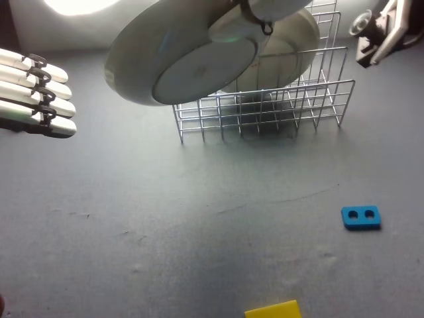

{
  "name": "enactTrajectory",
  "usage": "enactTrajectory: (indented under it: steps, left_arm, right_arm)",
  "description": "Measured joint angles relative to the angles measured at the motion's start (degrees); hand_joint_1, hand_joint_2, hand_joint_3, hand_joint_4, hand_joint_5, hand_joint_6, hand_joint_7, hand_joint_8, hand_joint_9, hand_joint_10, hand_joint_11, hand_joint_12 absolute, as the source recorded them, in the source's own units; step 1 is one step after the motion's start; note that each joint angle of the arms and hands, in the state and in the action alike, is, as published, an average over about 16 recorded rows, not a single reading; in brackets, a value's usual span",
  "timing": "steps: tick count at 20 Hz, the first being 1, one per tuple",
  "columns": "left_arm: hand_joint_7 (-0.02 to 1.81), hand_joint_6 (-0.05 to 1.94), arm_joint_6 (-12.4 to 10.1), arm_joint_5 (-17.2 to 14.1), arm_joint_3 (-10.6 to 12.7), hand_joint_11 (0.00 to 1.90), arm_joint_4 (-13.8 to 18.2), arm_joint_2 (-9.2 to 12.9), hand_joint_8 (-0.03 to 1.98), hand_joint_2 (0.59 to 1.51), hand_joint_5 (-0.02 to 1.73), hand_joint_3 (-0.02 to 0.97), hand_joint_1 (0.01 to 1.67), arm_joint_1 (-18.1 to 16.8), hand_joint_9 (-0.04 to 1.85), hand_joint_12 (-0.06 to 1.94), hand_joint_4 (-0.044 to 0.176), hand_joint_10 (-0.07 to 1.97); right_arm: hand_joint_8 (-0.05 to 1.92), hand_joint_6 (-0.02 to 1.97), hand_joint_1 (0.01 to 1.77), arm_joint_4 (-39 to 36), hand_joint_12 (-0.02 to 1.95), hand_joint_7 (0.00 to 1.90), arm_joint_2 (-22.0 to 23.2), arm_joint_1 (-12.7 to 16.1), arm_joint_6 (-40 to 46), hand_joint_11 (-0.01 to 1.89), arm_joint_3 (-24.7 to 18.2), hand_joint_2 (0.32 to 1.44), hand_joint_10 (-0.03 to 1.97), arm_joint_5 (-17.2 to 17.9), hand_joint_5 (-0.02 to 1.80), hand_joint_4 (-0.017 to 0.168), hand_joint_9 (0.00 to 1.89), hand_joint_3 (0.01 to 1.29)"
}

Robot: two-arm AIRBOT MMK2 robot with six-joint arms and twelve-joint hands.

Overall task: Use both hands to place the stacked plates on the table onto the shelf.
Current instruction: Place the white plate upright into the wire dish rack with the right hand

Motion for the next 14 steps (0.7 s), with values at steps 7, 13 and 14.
enactTrajectory:
  steps: [7, 13, 14]
  left_arm:
    - [0.09, 0.01, 0.03, -0.01, -0.14, 0.02, 0.24, 0.02, 0.01, 1.272, 0.11, 0.011, 0.02, 0.06, 0.06, 0.01, 0.0, 0.02]
    - [0.09, 0.01, 0.19, -0.01, -0.46, 0.02, 0.55, 0.11, 0.01, 1.272, 0.11, 0.01, 0.02, 0.13, 0.06, 0.01, 0.0, 0.02]
    - [0.08, 0.01, 0.24, -0.02, -0.51, 0.02, 0.62, 0.12, 0.01, 1.272, 0.11, 0.01, 0.02, 0.15, 0.06, 0.01, 0.0, 0.02]
  right_arm:
    - [0.7, 0.88, 1.24, 0.08, 0.77, 1.19, 0.17, 1.2, 4.31, 1.1, 1.46, 0.97, -0.01, -2.61, 0.94, -0.007, 1.4, 0.01]
    - [0.69, 0.88, 1.24, 0.1, 0.77, 1.19, 0.55, 0.95, 6.43, 1.09, 3.11, 0.98, -0.01, -2.2, 0.94, -0.008, 1.39, 0.01]
    - [0.69, 0.88, 1.24, 0.17, 0.77, 1.19, 0.61, 0.83, 6.77, 1.09, 3.41, 0.98, -0.01, -1.95, 0.93, -0.008, 1.39, 0.01]
